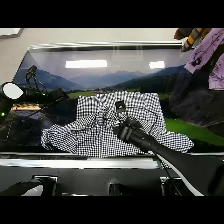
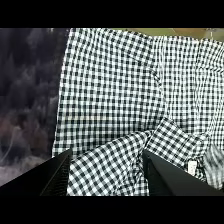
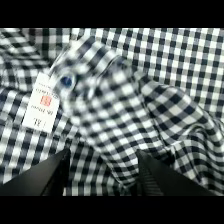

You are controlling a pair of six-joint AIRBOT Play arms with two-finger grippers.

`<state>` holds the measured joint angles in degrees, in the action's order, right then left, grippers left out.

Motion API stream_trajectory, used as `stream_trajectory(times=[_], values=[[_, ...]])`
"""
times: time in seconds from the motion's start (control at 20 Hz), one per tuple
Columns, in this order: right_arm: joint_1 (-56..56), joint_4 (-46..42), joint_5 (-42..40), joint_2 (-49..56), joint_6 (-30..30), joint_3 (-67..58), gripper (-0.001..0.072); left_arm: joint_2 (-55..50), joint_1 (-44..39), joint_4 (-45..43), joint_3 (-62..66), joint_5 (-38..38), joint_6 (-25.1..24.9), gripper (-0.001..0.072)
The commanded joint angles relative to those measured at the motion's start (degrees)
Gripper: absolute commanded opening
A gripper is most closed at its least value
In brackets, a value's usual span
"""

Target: Fold the clothes and pants, and hang the long-sleeved shirts on hangers.

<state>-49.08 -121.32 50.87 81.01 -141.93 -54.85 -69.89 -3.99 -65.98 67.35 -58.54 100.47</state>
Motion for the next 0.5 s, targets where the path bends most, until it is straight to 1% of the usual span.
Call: stream_trajectory(times=[0.0, 0.1, 0.15, 0.25, 0.3, 0.35, 0.4, 0.45], values=[[-0.5, -8.3, 0.0, 3.3, -10.3, 0.1, 0.0477, 0.0, 0.0, -0.3, 0.0, 0.0, 0.0, 0.0513], [-0.5, -12.0, 4.0, 3.3, -14.0, 0.0, 0.0355, 0.0, 0.0, -0.3, 0.0, -0.4, 0.0, 0.0513], [-0.5, -13.1, 4.9, 3.3, -15.1, 0.1, 0.0357, 0.0, -0.1, -0.3, 0.0, -0.5, 0.0, 0.0513], [-0.5, -13.4, 3.0, 3.4, -15.2, 0.1, 0.0388, 0.0, -0.2, -0.3, 0.0, -0.4, 0.0, 0.0513], [-0.5, -13.2, 1.9, 3.6, -15.7, 0.0, 0.0388, 0.0, -0.2, -0.3, 0.0, -0.4, 0.0, 0.0513], [-0.5, -12.7, 1.0, 3.7, -15.7, 0.0, 0.0427, 0.0, -0.2, -0.3, 0.0, -0.5, 0.0, 0.0513], [-0.5, -12.0, 0.1, 3.7, -15.3, 0.0, 0.052, 0.0, -0.2, -0.3, 0.0, -0.4, 0.0, 0.0513], [-0.5, -10.4, -0.3, 3.6, -13.9, 0.0, 0.0536, 0.0, -0.2, -0.3, 0.0, -0.4, 0.0, 0.0513]])
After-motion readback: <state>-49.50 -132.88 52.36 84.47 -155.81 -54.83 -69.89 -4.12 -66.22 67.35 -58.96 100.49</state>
